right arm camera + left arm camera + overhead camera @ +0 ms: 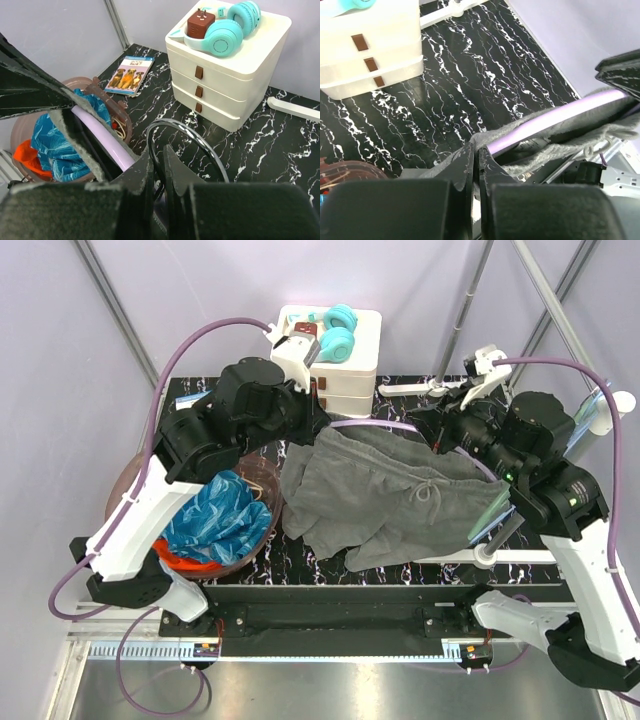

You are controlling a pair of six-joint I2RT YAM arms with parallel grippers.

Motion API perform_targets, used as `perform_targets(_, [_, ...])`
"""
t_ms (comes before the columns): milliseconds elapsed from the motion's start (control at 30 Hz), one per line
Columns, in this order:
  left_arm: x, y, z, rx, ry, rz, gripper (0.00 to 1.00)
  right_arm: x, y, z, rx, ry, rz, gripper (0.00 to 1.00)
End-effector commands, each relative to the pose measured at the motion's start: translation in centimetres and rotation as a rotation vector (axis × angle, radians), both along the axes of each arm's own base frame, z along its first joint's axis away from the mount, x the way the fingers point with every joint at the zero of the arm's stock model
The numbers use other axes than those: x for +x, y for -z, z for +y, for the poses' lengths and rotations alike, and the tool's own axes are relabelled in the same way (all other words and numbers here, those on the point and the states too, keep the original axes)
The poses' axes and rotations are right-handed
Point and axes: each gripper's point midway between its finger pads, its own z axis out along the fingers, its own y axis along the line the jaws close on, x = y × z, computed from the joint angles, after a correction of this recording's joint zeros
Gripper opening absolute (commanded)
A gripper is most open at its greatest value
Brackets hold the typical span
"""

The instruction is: Remove the shorts from the hanger

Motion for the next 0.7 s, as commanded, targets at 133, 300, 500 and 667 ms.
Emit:
perform_targets(133, [1.7,0.3,8.4,0.112,-0.354,-0.082,0.0,-1.7,-4.7,-4.6,0.161,0.177,-0.195,0.0])
perform_targets(300, [1.6,1.9,13.9,0.146,-0.528,-0.073,0.0,-3.5,-5.9,-6.7,0.243,0.234,-0.275,0.0])
perform_targets(500, [0.9,1.5,17.2,0.121,-0.602,-0.089,0.0,-3.7,-5.7,-8.1,0.259,0.291,-0.286,0.0])
perform_targets(667, [-0.7,-2.1,10.8,-0.116,-0.252,-0.153,0.0,-3.6,-5.0,-4.7,0.192,0.129,-0.27,0.0])
